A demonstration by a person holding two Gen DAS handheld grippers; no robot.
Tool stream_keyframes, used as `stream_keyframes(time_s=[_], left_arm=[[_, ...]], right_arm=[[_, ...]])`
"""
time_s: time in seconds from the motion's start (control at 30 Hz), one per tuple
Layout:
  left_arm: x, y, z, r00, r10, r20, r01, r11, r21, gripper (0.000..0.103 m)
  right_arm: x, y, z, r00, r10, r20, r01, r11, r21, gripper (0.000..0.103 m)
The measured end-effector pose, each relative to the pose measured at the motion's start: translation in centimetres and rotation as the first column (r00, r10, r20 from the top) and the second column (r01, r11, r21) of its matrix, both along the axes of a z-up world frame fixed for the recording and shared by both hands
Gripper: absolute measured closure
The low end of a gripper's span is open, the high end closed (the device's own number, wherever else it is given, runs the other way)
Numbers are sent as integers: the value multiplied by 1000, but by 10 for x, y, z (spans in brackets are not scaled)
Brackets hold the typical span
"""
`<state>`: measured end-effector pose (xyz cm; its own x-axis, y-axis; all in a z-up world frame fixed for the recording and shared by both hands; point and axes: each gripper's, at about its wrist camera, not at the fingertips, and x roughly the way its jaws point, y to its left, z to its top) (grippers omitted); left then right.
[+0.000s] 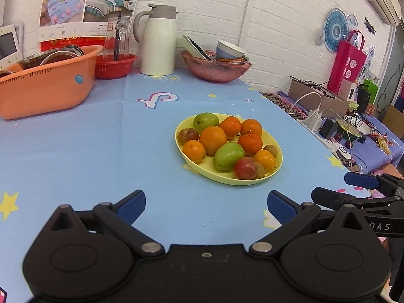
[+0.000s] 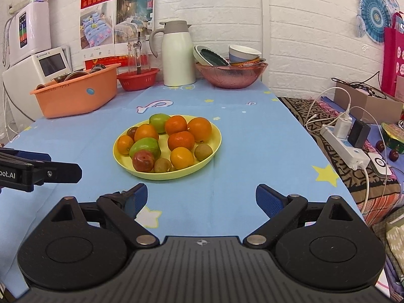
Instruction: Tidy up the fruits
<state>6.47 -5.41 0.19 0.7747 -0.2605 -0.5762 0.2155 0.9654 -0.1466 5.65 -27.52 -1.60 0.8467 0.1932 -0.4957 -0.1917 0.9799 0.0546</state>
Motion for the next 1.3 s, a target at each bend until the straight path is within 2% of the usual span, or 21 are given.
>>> stream_keyframes(time_s=[0.6,1.3], left_arm=[[13,3,-4,999,31,-19,-31,999,23,0],[14,-1,-2,1000,16,-7,-15,999,29,0]], right_arm=[[13,1,-4,1000,-5,-19,5,1000,8,0],[19,0,-7,999,-11,-30,12,1000,20,0]])
